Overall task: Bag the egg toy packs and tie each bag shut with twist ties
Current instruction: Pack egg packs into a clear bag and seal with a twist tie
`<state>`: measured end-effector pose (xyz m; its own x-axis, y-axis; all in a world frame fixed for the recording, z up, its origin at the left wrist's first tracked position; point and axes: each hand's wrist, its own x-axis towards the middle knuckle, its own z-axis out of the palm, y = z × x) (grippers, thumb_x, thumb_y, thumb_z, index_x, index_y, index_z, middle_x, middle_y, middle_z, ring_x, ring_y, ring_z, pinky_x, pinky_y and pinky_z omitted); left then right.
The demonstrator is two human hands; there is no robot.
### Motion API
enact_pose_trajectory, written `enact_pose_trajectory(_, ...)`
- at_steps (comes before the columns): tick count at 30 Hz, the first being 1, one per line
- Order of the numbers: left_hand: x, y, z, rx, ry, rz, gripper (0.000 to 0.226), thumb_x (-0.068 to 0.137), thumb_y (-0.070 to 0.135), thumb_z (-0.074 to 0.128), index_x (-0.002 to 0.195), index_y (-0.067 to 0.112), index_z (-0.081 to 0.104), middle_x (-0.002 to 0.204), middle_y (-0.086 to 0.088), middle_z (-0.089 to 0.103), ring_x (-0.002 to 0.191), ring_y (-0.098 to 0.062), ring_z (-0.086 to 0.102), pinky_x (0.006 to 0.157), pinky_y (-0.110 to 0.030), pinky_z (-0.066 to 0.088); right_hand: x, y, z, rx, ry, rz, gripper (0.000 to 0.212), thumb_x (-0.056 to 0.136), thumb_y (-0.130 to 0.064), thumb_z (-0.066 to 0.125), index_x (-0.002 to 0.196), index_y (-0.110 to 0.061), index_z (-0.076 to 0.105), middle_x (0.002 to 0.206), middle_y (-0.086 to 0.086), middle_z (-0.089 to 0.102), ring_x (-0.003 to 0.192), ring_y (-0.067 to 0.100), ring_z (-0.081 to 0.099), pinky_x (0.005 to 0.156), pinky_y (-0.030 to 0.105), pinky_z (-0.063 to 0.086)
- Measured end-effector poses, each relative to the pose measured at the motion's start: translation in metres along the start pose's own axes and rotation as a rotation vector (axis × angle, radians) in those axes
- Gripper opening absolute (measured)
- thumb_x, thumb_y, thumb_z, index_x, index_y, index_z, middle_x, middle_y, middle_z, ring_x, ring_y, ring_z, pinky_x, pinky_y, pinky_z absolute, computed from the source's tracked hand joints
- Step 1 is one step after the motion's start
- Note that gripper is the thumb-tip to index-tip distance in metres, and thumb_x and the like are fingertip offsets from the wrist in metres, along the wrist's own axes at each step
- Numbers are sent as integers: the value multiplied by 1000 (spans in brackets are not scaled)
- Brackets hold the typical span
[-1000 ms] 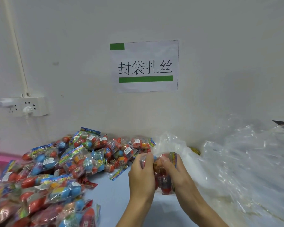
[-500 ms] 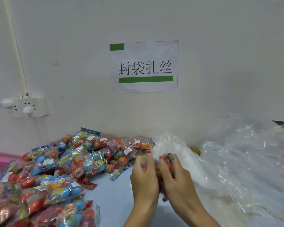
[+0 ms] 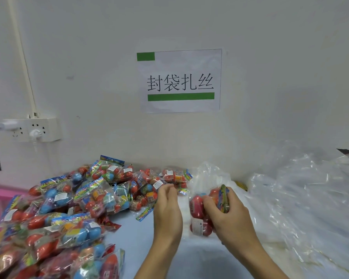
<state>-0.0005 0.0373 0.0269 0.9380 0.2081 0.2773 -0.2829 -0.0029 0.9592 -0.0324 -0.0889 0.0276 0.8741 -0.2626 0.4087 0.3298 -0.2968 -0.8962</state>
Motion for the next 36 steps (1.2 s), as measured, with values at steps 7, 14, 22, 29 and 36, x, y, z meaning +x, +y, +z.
enact_pose_trajectory(7,-6,-4,9,-204,-357,-353,68,100,58,23,118,10,68,111,-12,74,99,-22,72,89,-35,55,0,-2,-12,-42,-343,130,19,91,-39,65,105,-33,53,71,1,68,50,17,59,42,29,42)
enact_pose_trajectory(14,7,-8,-12,-523,-500,-634,91,89,78,27,122,3,68,122,-29,65,105,-43,66,104,-56,44,2,-3,-15,153,-626,144,23,84,-43,63,107,-45,67,108,-1,76,99,20,74,93,39,58)
enact_pose_trajectory(22,11,-16,-8,182,-39,-238,9,97,22,58,103,20,64,111,0,63,91,-13,58,77,-34,47,3,7,-15,-161,-434,223,24,93,-48,60,115,-41,53,89,-7,72,65,2,66,57,21,51)
enact_pose_trajectory(29,11,-22,-8,-62,-200,-431,33,84,31,77,113,19,68,103,-4,73,94,-22,69,68,-30,53,4,6,-16,-78,-658,263,25,91,-42,63,115,-34,63,102,-11,76,96,5,72,92,25,56)
enact_pose_trajectory(36,11,-24,-10,-51,-129,-367,10,79,9,80,75,18,81,76,-1,76,79,-21,63,65,-34,52,1,0,-14,-108,-691,235,42,77,-53,62,112,-31,68,104,-4,76,100,16,72,99,46,54)
